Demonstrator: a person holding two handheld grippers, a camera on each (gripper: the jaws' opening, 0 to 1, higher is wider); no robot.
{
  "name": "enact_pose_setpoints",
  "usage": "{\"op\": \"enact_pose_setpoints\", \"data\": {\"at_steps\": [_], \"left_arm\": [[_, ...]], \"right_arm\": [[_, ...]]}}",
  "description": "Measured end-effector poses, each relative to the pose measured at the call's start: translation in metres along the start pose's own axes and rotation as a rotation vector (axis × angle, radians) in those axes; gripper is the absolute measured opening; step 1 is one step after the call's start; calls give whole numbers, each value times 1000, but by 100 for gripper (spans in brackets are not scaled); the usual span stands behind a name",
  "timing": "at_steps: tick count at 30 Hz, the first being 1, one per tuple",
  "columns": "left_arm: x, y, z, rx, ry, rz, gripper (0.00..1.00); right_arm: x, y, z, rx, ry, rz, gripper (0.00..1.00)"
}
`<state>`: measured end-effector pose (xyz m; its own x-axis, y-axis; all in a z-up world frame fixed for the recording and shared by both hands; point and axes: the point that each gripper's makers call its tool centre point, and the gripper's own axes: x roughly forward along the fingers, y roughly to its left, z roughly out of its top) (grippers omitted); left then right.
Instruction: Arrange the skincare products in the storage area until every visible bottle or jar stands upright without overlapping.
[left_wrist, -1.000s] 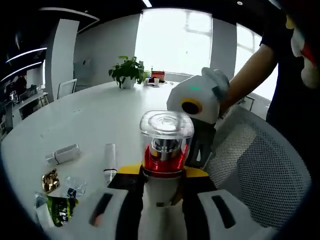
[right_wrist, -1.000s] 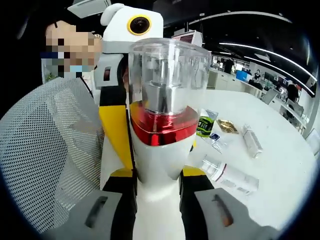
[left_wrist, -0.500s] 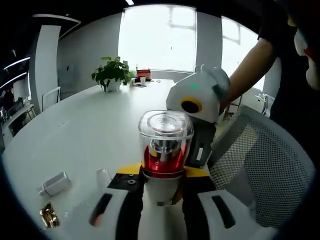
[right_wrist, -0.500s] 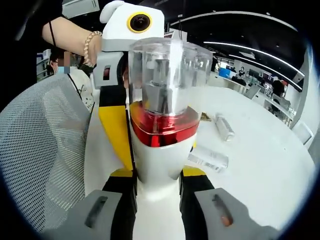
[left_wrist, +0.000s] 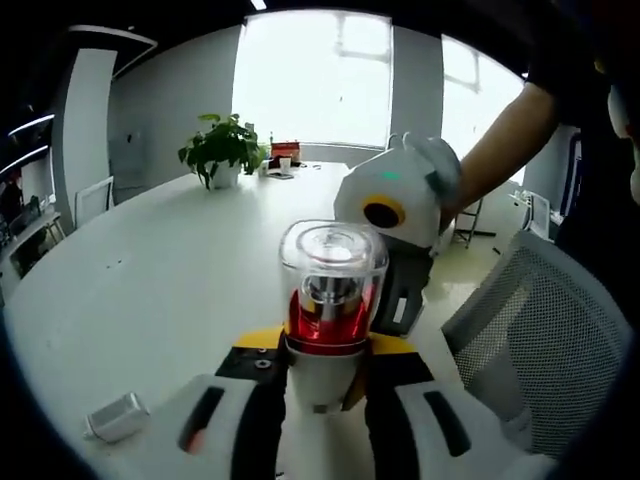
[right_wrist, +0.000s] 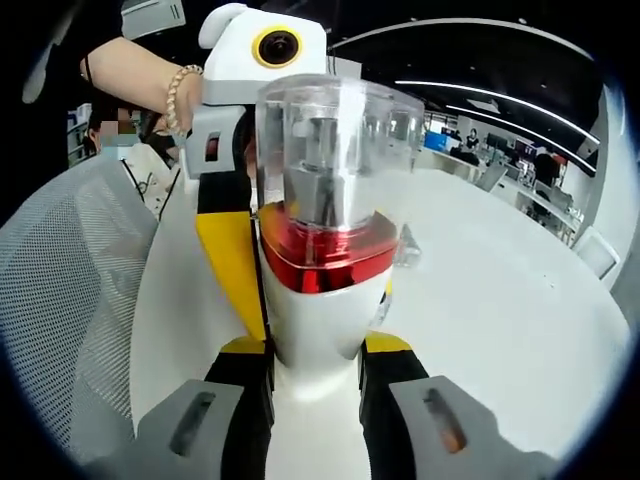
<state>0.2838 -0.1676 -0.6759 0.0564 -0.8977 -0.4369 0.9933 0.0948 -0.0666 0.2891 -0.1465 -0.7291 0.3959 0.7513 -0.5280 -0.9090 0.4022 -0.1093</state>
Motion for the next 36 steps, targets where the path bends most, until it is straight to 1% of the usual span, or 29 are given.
{"op": "enact_pose_setpoints", "data": {"at_steps": [2,6,10,12,14,17,20,25,30,36], "left_arm": [[3,6,2,-15,0,-1,25],[9,18,6,-16,-1,-1,25],[17,28,11,-11,2,2,25],[20,35,13,-9,6,3,25],[23,39,16,-2,11,6,25],[27,50,16,-5,19,17,26],[28,59,14,-10,24,24,26],[28,60,12,-11,35,31,25],[28,60,11,-14,41,32,26],[27,63,9,-19,49,61,29]], "right_arm": [[0,-6,0,1,-1,1,32],[1,-22,0,1,-5,-4,32],[2,-36,-1,1,-4,-9,32],[2,-43,-1,0,-2,-14,32],[3,-51,-2,2,-1,-17,32],[5,-61,-2,5,0,-19,32],[6,-65,-1,4,0,-12,32],[8,-70,1,0,-3,-8,32],[8,-71,0,2,-1,-11,33],[10,-73,-3,44,9,-25,33]]}}
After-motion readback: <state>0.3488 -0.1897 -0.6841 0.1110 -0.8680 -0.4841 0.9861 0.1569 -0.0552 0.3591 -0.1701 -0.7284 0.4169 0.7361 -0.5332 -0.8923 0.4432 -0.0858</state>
